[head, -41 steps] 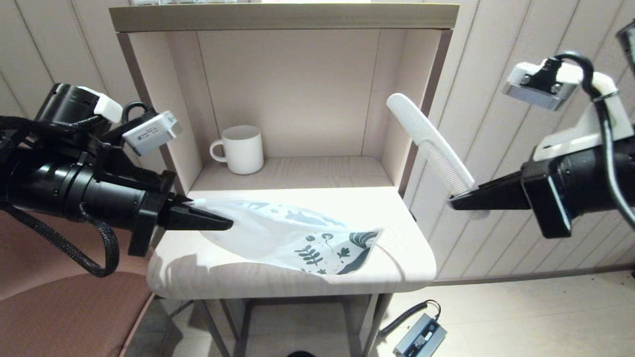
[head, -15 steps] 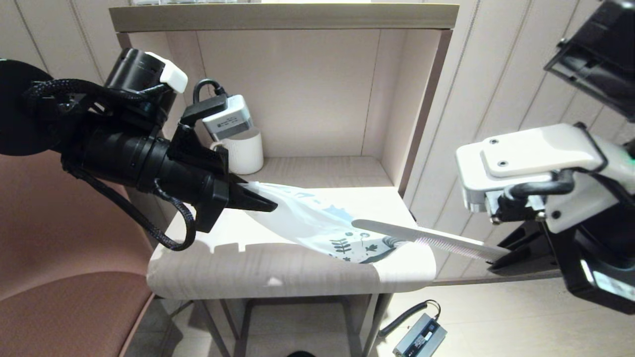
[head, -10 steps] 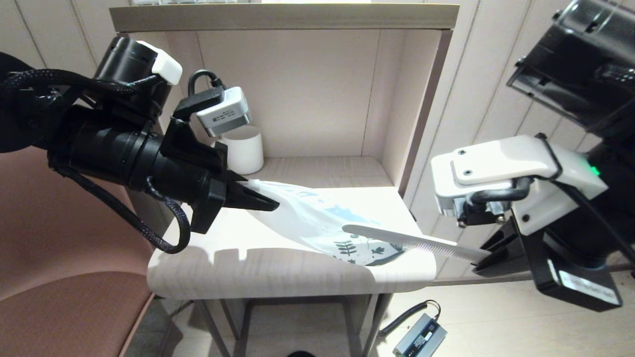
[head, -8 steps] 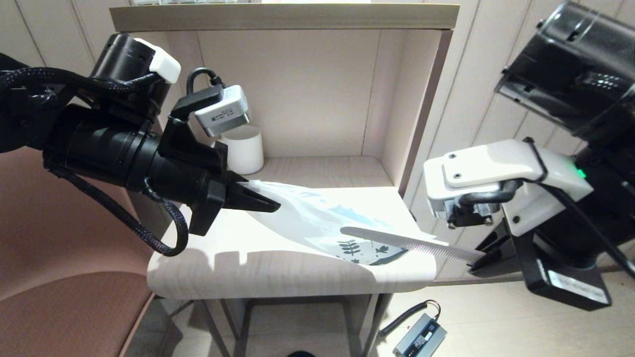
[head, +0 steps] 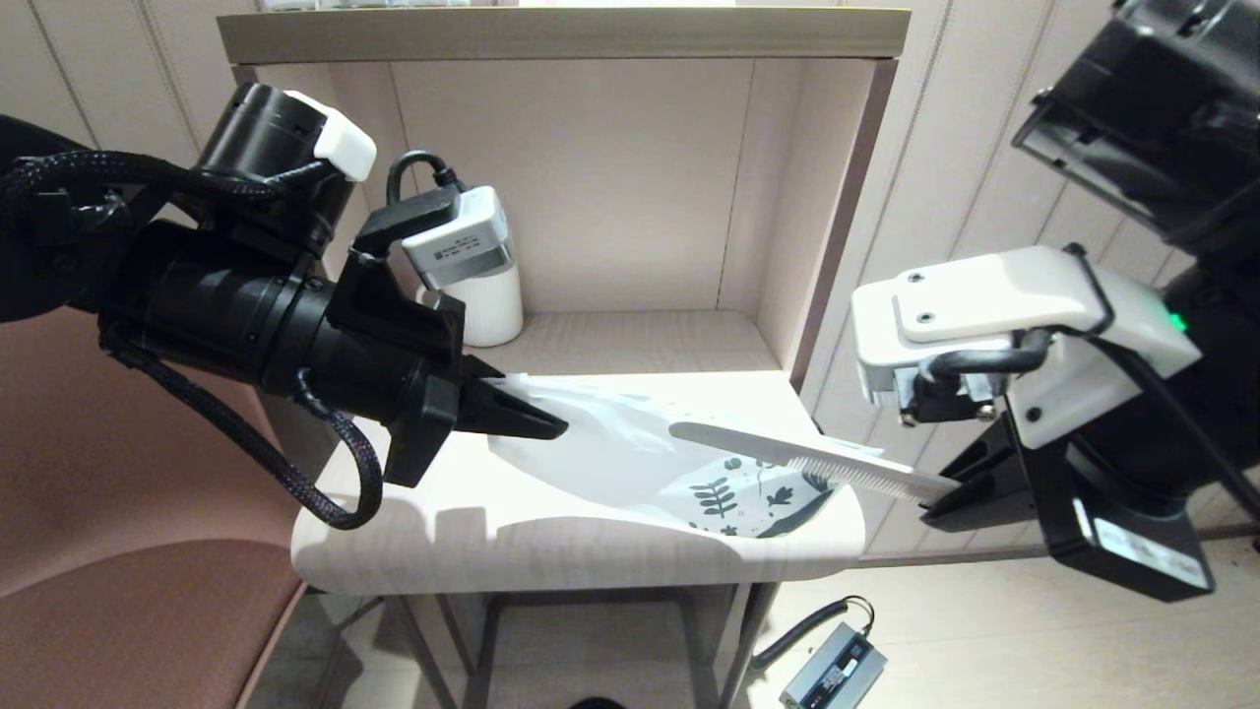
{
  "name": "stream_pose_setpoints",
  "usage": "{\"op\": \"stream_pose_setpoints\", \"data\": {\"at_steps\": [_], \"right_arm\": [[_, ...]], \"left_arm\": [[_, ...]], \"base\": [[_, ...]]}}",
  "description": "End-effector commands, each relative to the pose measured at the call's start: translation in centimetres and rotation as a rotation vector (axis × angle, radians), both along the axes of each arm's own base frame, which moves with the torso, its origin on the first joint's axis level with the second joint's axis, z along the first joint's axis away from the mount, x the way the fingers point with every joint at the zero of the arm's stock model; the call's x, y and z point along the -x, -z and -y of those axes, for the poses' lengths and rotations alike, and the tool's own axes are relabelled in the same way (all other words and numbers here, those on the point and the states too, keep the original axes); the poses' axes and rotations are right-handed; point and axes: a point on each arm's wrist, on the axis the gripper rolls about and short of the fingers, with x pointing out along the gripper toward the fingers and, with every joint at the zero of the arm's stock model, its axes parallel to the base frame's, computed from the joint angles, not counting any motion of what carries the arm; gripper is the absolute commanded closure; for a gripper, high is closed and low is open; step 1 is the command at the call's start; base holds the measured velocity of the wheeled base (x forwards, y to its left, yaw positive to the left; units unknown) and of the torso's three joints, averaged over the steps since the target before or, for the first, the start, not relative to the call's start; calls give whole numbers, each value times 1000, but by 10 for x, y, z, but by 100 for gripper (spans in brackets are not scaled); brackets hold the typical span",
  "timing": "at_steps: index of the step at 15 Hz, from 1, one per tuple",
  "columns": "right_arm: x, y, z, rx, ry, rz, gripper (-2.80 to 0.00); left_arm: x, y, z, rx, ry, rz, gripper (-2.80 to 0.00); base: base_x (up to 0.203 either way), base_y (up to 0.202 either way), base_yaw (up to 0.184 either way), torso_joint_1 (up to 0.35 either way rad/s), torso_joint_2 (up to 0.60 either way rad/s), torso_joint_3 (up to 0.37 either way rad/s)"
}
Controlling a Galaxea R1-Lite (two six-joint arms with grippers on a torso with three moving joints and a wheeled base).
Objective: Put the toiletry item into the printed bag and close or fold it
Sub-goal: Place the comb into the storage bag
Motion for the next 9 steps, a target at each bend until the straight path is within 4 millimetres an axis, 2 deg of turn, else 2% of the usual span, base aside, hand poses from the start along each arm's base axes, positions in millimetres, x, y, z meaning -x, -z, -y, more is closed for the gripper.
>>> {"op": "stream_pose_setpoints", "data": {"at_steps": [1, 9], "right_arm": [[6, -3, 5, -1, -4, 4, 0], [4, -3, 6, 1, 7, 6, 0]], "left_arm": [[-1, 1, 1, -1, 5, -3, 0], [1, 2, 1, -3, 11, -8, 0]], "base": [[0, 0, 0, 0, 0, 0], [0, 0, 0, 0, 0, 0]]}}
